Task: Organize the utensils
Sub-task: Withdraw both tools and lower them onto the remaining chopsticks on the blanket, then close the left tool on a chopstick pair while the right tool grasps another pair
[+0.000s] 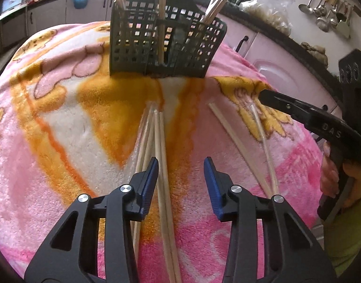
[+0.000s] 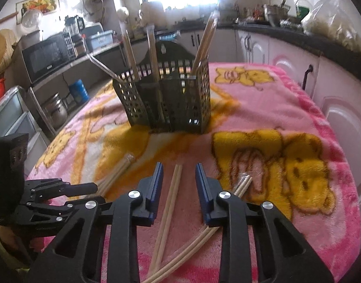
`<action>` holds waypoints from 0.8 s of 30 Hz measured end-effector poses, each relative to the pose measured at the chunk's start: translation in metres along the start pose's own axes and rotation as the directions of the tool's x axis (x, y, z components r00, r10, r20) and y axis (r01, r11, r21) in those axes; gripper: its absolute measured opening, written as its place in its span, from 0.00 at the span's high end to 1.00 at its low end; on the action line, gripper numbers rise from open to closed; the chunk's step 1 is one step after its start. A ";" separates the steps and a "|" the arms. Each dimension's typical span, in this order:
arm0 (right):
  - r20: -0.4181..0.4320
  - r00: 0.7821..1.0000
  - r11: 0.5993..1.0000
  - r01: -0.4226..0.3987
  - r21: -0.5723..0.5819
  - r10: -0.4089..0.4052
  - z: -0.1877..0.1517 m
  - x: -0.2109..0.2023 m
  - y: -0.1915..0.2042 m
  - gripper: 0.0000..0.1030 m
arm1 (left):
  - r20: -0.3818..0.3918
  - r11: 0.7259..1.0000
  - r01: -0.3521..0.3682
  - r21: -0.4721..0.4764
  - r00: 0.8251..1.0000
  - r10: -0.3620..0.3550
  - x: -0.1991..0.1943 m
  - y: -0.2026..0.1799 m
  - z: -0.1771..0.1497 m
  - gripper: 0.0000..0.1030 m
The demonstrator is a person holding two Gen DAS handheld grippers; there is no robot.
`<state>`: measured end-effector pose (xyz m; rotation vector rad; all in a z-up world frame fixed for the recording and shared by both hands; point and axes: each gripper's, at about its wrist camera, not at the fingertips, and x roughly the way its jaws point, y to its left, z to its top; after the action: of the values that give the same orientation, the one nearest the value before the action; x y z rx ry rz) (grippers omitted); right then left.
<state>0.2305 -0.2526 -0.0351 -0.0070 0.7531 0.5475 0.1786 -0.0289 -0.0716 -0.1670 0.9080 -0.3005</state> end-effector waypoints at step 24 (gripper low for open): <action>-0.263 0.962 0.996 -0.050 0.078 0.069 0.015 0.096 -0.016 0.81 | -0.079 0.998 -0.045 0.037 0.996 0.048 0.038 0.000 0.032 0.69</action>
<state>0.3054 -0.2180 -0.0897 0.0080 1.0373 0.5834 0.2263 -0.0408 -0.0808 -0.1021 0.9838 -0.2808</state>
